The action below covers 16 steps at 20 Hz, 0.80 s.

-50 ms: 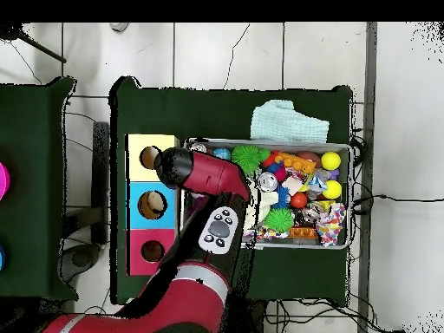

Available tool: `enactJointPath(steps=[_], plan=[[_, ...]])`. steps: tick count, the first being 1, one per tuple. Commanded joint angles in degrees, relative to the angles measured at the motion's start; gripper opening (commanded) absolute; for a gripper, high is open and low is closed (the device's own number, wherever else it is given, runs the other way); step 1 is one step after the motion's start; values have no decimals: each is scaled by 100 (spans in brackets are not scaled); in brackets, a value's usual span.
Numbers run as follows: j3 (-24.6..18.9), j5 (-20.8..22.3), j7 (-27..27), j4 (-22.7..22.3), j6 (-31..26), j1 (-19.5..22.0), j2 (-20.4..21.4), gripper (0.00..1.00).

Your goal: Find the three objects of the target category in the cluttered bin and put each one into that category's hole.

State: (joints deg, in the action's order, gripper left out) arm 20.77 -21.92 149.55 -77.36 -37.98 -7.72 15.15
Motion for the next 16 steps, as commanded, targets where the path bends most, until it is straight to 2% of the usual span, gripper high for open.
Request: enactJointPath(steps=[1,8,11,16], plan=[[-622,-314,1047,-401,30,160,-393,100],[-764,-439,960,-542,52,230,-386,100],[-990,-604,863,-696,38,368,-364,100],[-919,-794,1143,-803,97,172,-322,100]])
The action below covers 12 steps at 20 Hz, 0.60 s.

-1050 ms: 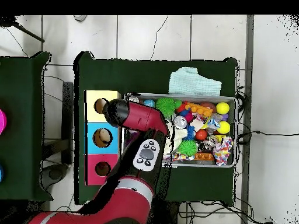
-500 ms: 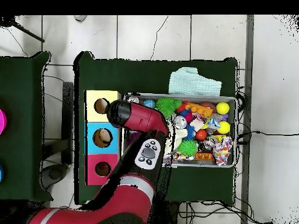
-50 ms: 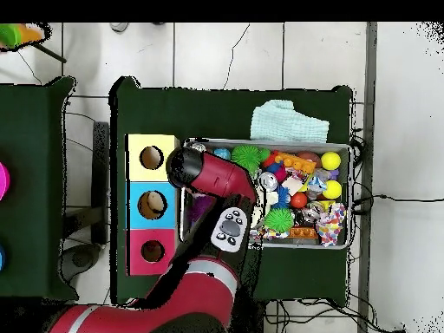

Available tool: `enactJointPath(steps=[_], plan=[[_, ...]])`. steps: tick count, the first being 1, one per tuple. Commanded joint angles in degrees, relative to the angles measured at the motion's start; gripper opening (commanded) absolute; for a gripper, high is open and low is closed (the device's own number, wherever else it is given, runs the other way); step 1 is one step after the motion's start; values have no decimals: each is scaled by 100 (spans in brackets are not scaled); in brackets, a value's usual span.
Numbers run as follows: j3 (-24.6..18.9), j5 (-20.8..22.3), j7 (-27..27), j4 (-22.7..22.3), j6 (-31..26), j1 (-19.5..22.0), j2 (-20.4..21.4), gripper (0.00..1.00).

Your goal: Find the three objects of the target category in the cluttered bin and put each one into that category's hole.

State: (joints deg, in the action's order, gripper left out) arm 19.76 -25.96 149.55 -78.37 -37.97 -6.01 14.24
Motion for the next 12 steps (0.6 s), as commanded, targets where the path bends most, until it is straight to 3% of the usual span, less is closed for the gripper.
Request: enactJointPath(steps=[1,7,12], plan=[[-802,-438,1208,-745,84,-45,-199,100],[-873,-701,1249,-1042,258,-138,-48,100],[-794,-822,1394,-1010,184,-257,-88,100]])
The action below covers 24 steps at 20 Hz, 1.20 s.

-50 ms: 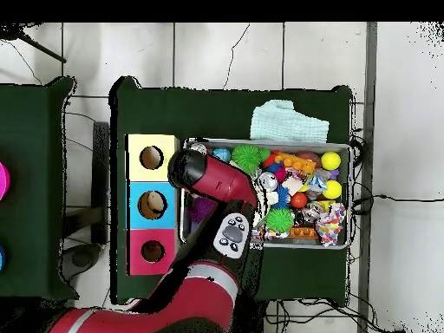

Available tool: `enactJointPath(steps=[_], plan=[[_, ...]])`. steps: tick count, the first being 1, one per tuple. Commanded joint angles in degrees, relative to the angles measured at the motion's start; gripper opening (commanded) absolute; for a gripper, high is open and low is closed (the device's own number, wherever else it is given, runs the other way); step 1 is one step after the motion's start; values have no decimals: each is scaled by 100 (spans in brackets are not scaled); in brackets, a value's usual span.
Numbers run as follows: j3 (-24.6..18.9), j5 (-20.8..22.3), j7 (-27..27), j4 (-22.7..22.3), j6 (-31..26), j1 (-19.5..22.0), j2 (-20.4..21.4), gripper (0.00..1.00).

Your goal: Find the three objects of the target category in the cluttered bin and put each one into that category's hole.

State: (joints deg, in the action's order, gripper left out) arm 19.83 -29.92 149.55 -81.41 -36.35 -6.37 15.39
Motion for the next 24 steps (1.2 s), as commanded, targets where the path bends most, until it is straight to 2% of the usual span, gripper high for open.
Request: enactJointPath(steps=[1,2,3,13,17,24], plan=[[-777,-427,1397,-686,-29,-234,-213,100],[-753,-429,1400,-666,-81,-247,-223,100],[-730,-431,1402,-645,-133,-260,-233,0],[-497,-125,1005,-390,-376,-204,-276,0],[-483,5,715,-388,-449,-88,-152,0],[352,552,646,-78,-2014,-200,818,0]])
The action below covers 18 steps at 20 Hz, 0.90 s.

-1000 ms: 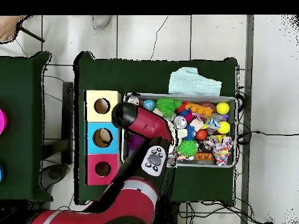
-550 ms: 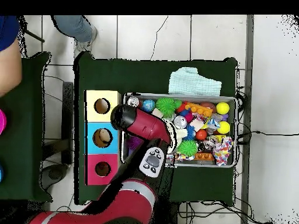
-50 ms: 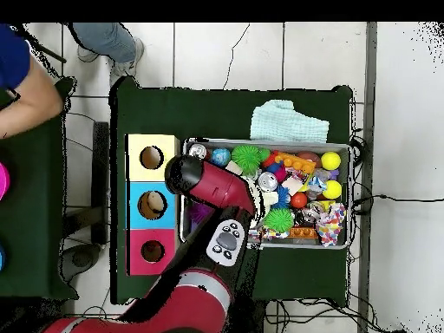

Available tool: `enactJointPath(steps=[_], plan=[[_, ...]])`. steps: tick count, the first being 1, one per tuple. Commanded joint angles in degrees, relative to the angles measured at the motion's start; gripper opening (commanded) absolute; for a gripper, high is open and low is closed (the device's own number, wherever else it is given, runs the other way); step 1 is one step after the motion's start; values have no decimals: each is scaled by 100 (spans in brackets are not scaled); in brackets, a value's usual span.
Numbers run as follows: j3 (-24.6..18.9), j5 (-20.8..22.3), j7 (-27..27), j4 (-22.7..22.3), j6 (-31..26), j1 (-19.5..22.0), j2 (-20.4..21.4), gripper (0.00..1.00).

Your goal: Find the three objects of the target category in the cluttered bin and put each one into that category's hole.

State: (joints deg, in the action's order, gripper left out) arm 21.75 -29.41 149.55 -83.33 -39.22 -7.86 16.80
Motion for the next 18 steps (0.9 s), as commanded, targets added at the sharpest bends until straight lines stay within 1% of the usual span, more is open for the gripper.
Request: enactJointPath(steps=[1,3,10,14,18], plan=[[231,582,603,194,-1935,-39,778,0],[263,677,524,282,-2220,27,950,0],[260,993,209,430,-2640,248,1307,0],[195,1103,124,458,-2688,352,1354,0],[95,1254,92,497,-2516,420,1284,0]])
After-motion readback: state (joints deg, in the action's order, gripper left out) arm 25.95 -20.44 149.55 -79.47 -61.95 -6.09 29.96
